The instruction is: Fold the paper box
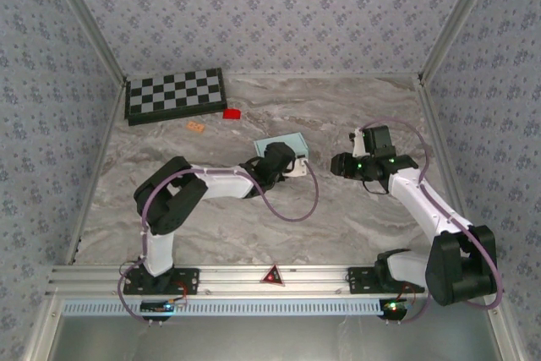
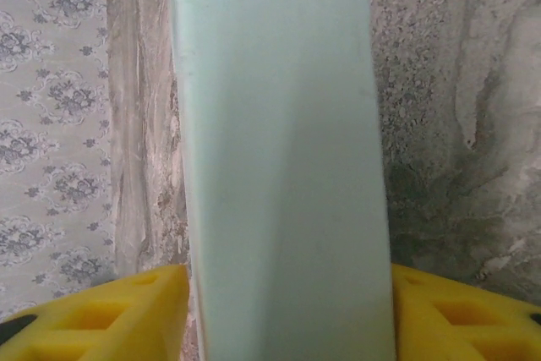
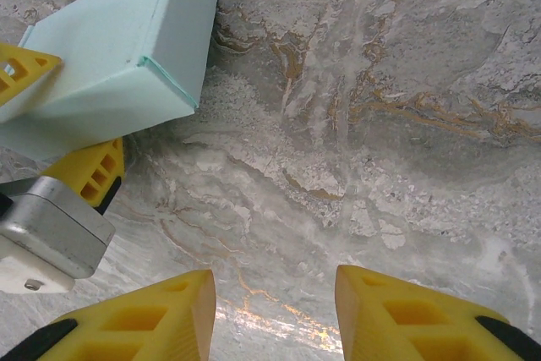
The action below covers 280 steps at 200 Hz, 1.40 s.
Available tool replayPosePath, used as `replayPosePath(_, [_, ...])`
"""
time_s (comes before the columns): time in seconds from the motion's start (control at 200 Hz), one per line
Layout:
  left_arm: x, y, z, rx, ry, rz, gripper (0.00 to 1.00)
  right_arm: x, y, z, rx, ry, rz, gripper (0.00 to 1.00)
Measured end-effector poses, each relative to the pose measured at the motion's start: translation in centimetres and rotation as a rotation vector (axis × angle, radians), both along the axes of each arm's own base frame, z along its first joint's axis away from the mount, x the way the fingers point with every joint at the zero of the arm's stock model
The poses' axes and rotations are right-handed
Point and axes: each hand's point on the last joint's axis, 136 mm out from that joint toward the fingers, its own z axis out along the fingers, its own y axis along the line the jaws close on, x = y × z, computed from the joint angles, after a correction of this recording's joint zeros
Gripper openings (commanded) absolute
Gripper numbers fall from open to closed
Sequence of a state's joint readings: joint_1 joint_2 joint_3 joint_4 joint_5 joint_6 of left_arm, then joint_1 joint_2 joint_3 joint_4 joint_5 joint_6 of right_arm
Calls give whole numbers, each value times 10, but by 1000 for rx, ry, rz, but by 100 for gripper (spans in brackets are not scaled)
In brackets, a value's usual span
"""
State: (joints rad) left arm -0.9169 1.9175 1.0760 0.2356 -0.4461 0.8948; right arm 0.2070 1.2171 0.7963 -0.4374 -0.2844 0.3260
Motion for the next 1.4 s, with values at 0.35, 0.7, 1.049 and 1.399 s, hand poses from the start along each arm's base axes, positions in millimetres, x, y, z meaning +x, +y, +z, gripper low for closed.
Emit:
replayPosePath(0.35, [-9,-4,-9,-31,67,-13,92,0,-1,-1,-1,2,-3,43])
replayPosePath(0.7, [-26,-4,4,-79,156,-42,93,-1,-4,-4,-2,10,-12,43])
replayPosePath(1.049, [-29,17,67,-259,123,70,94,0,-14,-11,-35,19,-43,43])
replayPosePath(1.399, [-11,100,93,-424,110,350,93,5,-40,-17,-101,24,-131,44])
